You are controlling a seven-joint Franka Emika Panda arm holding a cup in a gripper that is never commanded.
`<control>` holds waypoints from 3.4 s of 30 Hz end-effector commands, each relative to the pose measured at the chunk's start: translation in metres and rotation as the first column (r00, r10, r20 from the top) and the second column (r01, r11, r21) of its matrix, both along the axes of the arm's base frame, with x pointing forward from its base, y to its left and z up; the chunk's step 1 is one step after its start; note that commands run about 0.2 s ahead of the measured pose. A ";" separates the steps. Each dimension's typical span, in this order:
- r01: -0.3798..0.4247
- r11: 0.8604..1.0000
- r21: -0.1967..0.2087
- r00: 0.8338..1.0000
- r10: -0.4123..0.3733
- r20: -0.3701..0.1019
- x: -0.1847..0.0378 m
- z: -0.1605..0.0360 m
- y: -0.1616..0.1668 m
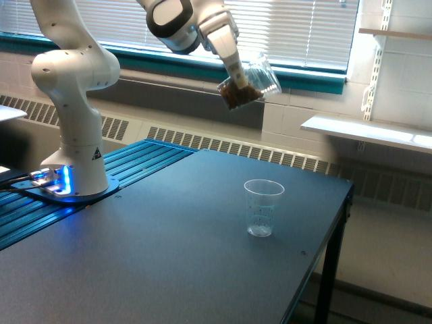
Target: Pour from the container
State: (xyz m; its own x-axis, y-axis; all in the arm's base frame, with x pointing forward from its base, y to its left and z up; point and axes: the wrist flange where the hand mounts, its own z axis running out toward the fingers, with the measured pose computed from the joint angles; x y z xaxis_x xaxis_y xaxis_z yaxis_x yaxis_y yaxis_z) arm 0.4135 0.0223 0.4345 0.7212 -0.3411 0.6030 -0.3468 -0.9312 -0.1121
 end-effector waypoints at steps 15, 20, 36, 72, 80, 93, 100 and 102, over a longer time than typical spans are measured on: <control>0.068 0.998 -0.006 0.997 -0.068 -0.040 0.000 -0.038 0.004; 0.067 0.997 -0.023 0.996 -0.068 -0.054 0.002 -0.045 0.007; 0.081 0.993 -0.084 0.991 -0.089 -0.096 0.002 -0.064 0.013; 0.126 0.975 -0.183 0.974 -0.157 -0.163 -0.010 -0.095 0.005; 0.128 0.972 -0.199 0.972 -0.163 -0.170 -0.008 -0.098 0.011; 0.122 0.967 -0.224 0.970 -0.164 -0.181 0.000 -0.105 0.024; 0.118 0.964 -0.238 0.968 -0.166 -0.190 0.003 -0.111 0.028; 0.118 0.963 -0.243 0.967 -0.167 -0.192 0.004 -0.113 0.028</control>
